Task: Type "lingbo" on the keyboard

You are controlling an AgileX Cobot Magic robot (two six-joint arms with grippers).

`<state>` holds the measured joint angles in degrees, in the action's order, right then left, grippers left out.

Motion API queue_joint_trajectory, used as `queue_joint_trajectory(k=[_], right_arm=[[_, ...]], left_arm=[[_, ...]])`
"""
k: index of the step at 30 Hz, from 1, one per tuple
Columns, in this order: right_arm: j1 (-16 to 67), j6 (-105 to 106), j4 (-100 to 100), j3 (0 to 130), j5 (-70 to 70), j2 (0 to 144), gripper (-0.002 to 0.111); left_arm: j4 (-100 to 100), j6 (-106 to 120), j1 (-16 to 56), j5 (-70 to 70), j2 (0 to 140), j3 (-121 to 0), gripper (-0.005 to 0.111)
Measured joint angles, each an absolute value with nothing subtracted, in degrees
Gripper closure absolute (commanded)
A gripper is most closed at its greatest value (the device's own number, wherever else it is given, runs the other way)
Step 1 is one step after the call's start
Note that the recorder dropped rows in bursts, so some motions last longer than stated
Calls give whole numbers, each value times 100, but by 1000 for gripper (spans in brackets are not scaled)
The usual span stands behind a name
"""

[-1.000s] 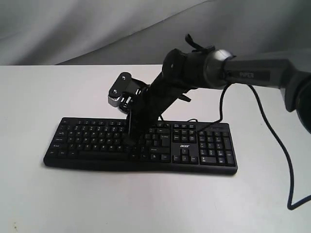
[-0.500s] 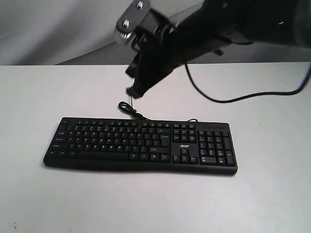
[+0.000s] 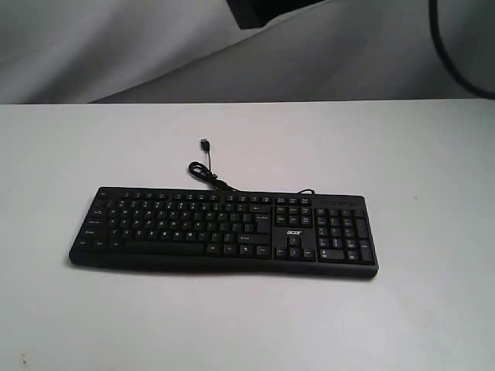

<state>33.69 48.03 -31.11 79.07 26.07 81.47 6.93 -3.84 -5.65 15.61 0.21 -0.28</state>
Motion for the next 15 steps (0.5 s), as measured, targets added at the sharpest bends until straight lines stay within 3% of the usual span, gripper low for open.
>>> queue_joint_trajectory(k=[8, 15], right_arm=[[3294, 4591, -3078, 7896, 2126, 7787, 108], [2592, 3376, -3064, 7257, 1206, 7434, 108]], left_arm=[[693, -384, -565, 1561, 21, -28, 106], [693, -384, -565, 1561, 21, -28, 106]])
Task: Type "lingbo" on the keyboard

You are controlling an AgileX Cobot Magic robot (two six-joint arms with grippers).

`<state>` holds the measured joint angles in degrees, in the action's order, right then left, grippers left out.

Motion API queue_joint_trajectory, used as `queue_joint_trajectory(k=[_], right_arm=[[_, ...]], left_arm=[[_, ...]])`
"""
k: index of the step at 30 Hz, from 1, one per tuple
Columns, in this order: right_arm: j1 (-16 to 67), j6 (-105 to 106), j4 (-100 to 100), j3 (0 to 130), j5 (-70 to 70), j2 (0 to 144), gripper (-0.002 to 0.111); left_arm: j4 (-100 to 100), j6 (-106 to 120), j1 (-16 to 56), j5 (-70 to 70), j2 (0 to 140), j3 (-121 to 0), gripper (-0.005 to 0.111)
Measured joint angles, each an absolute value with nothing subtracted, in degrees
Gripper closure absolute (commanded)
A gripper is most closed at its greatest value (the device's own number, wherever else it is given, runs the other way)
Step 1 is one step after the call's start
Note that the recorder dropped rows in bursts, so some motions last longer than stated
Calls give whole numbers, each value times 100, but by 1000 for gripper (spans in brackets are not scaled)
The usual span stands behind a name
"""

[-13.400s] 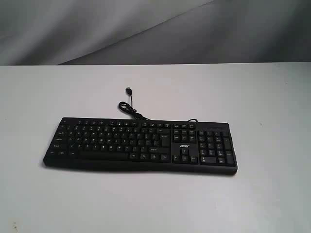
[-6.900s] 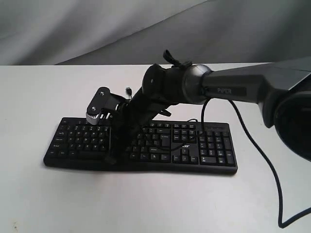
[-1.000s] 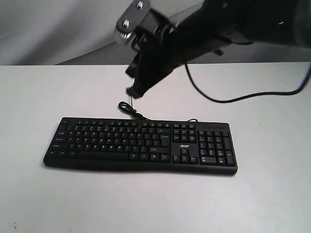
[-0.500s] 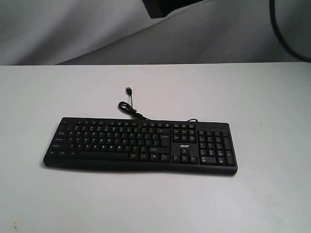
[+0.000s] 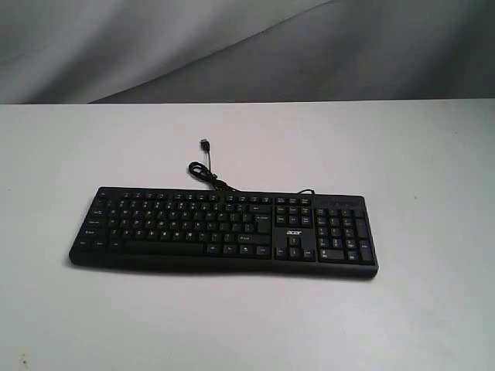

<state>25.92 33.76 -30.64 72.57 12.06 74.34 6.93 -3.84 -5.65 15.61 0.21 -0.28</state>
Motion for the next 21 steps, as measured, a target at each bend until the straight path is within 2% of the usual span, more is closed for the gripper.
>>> queue_joint_trajectory(k=[6, 13, 21], right_arm=[[1774, 2971, -3064, 5732, 516, 6540, 108], [606, 2822, -3266, 3662, 158, 4518, 108], [-330, 2498, -3449, 2423, 171, 2172, 108]], left_arm=[[693, -384, -565, 1561, 21, -28, 106], [693, -384, -565, 1561, 21, -28, 106], [693, -384, -565, 1561, 21, -28, 106]])
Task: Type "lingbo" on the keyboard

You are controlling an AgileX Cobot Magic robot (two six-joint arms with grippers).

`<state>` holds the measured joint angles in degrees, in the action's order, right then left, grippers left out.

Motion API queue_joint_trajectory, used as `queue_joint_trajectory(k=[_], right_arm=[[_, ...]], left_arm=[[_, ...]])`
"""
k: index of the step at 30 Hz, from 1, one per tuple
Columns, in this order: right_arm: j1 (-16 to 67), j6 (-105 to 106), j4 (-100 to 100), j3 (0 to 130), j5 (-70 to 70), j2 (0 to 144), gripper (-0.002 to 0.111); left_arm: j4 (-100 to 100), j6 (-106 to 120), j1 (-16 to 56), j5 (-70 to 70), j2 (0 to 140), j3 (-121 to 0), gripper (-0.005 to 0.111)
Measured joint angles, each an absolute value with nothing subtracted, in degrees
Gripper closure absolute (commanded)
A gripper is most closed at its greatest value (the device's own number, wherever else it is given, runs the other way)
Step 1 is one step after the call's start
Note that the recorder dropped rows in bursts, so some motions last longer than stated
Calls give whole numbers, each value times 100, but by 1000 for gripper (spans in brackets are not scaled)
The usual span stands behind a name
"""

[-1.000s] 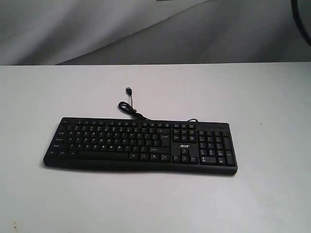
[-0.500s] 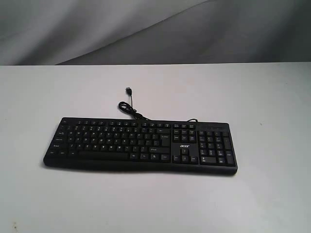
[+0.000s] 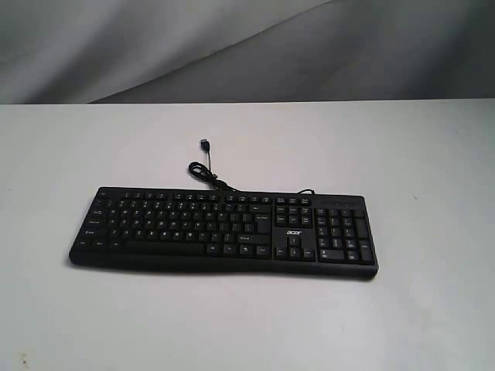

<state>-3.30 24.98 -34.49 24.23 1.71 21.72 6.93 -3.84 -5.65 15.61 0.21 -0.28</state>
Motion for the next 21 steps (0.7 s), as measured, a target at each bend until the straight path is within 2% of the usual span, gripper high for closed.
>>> queue_joint_trajectory(k=[8, 21], right_arm=[[-477, 1410, -3462, 1401, 42, 793, 108], [-477, 872, -2194, 194, 565, 28, 108]], left_arm=[[693, -384, -565, 1561, 21, -28, 106], [693, -384, -565, 1561, 21, -28, 106]])
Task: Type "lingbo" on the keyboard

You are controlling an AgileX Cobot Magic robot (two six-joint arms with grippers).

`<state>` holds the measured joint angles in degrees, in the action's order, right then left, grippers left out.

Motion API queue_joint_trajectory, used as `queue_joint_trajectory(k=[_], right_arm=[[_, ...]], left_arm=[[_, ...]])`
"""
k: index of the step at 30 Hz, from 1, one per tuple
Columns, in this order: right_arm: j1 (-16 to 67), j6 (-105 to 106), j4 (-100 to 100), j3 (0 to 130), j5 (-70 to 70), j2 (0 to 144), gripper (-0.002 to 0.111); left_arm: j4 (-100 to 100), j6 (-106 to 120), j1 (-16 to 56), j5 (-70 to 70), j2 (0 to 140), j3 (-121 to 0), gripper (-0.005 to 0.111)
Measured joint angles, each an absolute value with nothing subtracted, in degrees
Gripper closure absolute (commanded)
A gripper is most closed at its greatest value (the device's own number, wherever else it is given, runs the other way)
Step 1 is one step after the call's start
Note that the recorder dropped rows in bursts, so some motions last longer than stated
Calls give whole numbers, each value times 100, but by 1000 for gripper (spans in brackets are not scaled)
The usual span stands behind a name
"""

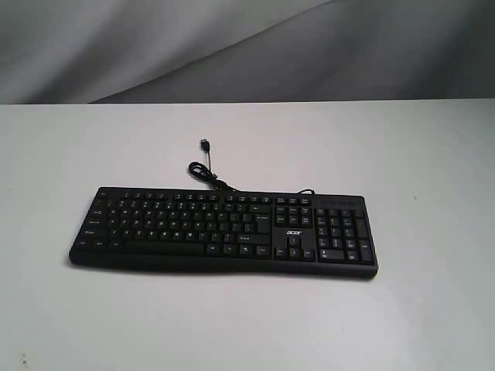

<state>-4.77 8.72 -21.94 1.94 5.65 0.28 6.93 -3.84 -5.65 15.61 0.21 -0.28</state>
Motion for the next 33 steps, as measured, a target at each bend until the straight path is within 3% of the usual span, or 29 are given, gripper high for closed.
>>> queue_joint_trajectory(k=[17, 33], right_arm=[[-477, 279, -501, 18, 1669, 15, 108], [-477, 215, -395, 18, 1961, 15, 108]], left_arm=[[693, -384, -565, 1561, 21, -28, 106], [693, -384, -565, 1561, 21, -28, 106]])
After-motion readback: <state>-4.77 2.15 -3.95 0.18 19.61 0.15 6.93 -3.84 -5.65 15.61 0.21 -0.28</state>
